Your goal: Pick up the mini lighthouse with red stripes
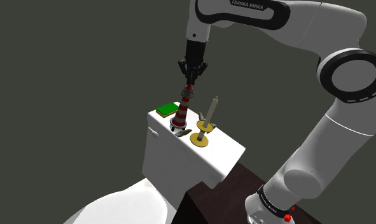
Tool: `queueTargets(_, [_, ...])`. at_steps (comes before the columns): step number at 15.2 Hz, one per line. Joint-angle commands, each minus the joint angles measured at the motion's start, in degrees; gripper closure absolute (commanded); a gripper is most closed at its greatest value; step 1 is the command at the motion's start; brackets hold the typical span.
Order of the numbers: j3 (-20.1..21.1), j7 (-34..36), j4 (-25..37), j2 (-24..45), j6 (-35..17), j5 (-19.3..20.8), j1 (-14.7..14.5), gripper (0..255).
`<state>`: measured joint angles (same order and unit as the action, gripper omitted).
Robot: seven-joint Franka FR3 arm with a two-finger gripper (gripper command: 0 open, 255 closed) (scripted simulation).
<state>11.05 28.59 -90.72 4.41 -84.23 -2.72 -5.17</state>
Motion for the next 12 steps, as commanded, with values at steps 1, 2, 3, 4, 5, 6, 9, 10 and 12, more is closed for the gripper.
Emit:
queueTargets(1, [0.0, 0.0, -0.03, 0.0, -0.02, 0.0, 0.0, 255])
queueTargets(2, [0.0, 0.0, -0.04, 0.0, -0.02, 0.0, 0.0, 255])
queueTargets(3, [0.0, 0.0, -0.04, 0.0, -0.02, 0.0, 0.0, 255])
queueTargets(4, [0.0, 0.0, -0.05, 0.0, -0.03, 0.0, 0.0, 255])
queueTargets(5, [0.0, 0.0, -0.05, 0.0, -0.03, 0.0, 0.0, 255])
queueTargets(6, [-0.03, -0.05, 0.05, -0.01, 0.08, 0.01, 0.03, 255])
queueTargets(9, [0.0, 0.13, 2.97, 0.45, 2.54, 0.07, -0.01, 255])
queueTargets(10, [0.01, 0.2, 3.98, 0.64, 3.37, 0.1, -0.03, 255])
queueTargets(12, [0.04, 0.34, 6.1, 1.07, 5.06, 0.16, -0.07, 255])
